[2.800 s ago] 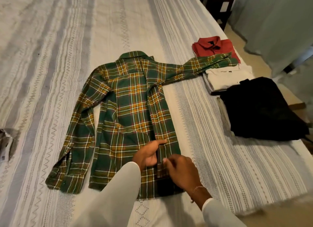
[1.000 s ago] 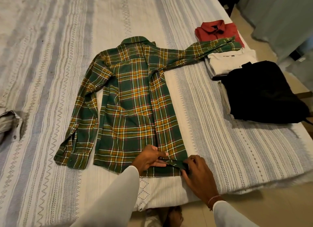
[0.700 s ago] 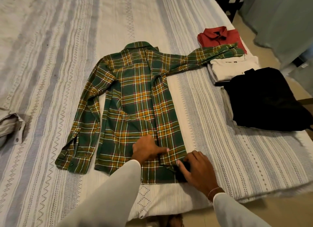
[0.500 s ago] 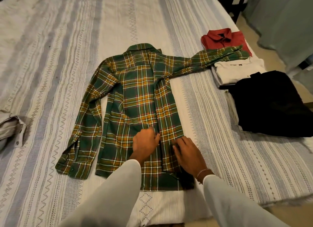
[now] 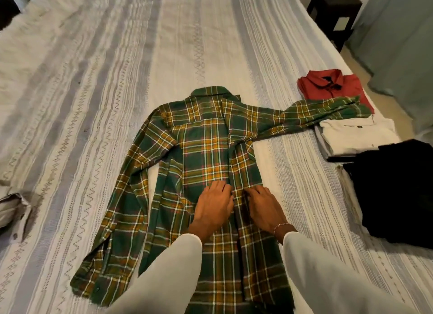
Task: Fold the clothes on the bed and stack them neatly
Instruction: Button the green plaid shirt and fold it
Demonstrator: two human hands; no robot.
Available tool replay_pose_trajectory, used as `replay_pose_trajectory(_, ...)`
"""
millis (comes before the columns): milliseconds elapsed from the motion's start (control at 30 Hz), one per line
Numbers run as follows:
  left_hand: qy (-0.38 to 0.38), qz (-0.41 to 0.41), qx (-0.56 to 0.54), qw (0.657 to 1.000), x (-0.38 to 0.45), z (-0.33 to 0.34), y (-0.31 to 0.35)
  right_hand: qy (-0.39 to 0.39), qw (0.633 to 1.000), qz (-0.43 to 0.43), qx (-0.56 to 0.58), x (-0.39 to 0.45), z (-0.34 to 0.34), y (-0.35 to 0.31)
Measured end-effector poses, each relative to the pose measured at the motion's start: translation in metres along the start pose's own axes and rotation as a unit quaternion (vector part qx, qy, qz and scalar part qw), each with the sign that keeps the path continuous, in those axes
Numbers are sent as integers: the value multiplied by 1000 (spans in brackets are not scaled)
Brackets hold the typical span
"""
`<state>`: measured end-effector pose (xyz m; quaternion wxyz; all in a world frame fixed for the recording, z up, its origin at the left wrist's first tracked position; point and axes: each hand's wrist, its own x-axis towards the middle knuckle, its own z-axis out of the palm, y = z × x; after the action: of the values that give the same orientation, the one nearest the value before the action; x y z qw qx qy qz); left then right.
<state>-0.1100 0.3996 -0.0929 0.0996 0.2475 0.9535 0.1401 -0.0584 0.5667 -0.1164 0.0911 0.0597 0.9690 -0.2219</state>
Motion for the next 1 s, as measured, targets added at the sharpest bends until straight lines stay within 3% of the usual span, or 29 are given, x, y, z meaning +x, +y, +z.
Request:
replay_pose_trajectory(133, -16, 47, 29, 998, 46, -7, -1, 76, 981, 87, 154, 37, -24, 9)
replay_pose_trajectory(267, -68, 68, 12, 995, 98, -13, 8, 127, 907, 246, 319, 89, -64, 28)
replay_pose_trajectory(400, -145, 63, -14, 987, 137, -11, 19, 136, 805, 353, 456, 145, -90, 68)
replay_pose_trajectory(467, -164, 43, -22, 985, 152, -6, 22, 152, 743, 350, 550, 174, -102, 89)
replay_pose_trajectory(567, -180, -4, -47, 983, 164, 1, 22, 168, 619, 328, 694, 213, -116, 111)
replay_pose_trajectory(600, -185, -12, -50, 981, 166, 4, 23, 163, 598, 324, 715, 226, -120, 117)
replay_pose_trajectory(700, -172, -30, -46, 983, 163, 11, 29, 165, 607, 307, 715, 246, -135, 113)
replay_pose_trajectory(800, -142, -67, -113, 981, 166, 16, 31, 224, 601, 270, 718, 256, -152, 91)
replay_pose_trajectory(900, -113, -89, -160, 976, 169, 15, 37, 255, 621, 225, 706, 252, -166, 64)
replay_pose_trajectory(933, -106, -100, -175, 974, 171, 11, 38, 263, 649, 207, 683, 247, -170, 52)
replay_pose_trajectory(1000, -86, -127, -200, 968, 173, 3, 40, 276, 741, 157, 591, 229, -174, 28)
